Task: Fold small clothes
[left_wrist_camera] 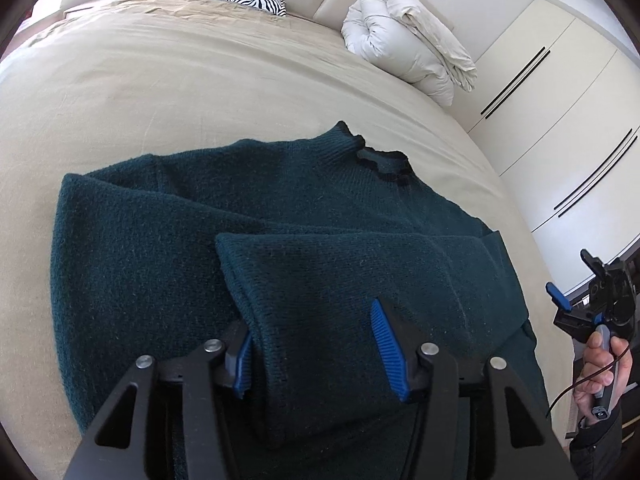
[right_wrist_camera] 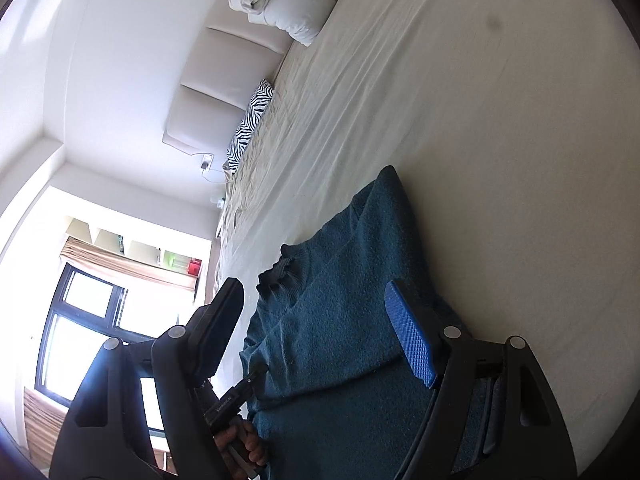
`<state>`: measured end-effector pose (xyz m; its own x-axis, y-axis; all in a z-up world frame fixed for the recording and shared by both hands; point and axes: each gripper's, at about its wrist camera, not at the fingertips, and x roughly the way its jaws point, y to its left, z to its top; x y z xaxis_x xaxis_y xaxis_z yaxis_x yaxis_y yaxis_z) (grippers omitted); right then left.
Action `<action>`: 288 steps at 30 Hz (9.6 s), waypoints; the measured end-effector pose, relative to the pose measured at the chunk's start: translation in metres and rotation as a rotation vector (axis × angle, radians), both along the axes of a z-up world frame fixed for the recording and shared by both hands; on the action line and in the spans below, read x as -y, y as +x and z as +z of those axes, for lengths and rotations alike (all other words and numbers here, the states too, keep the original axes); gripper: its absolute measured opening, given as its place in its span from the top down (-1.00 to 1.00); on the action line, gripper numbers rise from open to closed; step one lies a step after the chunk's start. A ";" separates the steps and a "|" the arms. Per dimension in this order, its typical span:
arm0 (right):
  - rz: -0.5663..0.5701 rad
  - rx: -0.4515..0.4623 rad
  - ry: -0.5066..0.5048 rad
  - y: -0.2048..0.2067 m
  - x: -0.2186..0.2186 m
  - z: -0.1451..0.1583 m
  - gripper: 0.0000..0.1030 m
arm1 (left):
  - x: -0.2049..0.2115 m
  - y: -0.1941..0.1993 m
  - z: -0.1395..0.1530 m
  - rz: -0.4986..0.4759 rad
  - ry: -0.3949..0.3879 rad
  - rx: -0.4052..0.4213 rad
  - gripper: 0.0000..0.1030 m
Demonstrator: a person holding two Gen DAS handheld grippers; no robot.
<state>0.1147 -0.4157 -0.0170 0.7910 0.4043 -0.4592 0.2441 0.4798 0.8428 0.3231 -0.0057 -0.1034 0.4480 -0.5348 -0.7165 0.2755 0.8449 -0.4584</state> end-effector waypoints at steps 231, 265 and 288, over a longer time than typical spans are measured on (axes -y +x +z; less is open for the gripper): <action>0.104 -0.208 -0.555 -0.073 -0.013 -0.024 0.91 | -0.123 -0.134 0.010 0.277 -0.059 -0.031 0.81; 0.042 -0.116 -0.459 -0.082 -0.026 0.004 0.45 | -0.115 -0.134 0.077 0.257 -0.001 0.109 0.16; 0.133 -0.012 0.052 0.123 -0.076 -0.090 0.68 | -0.016 0.012 0.012 0.180 0.286 0.123 -0.25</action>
<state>0.2381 -0.3400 -0.1066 0.7236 0.5285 -0.4441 0.1917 0.4641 0.8648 0.3349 0.0100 -0.0917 0.6091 -0.2250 -0.7605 0.1486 0.9743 -0.1692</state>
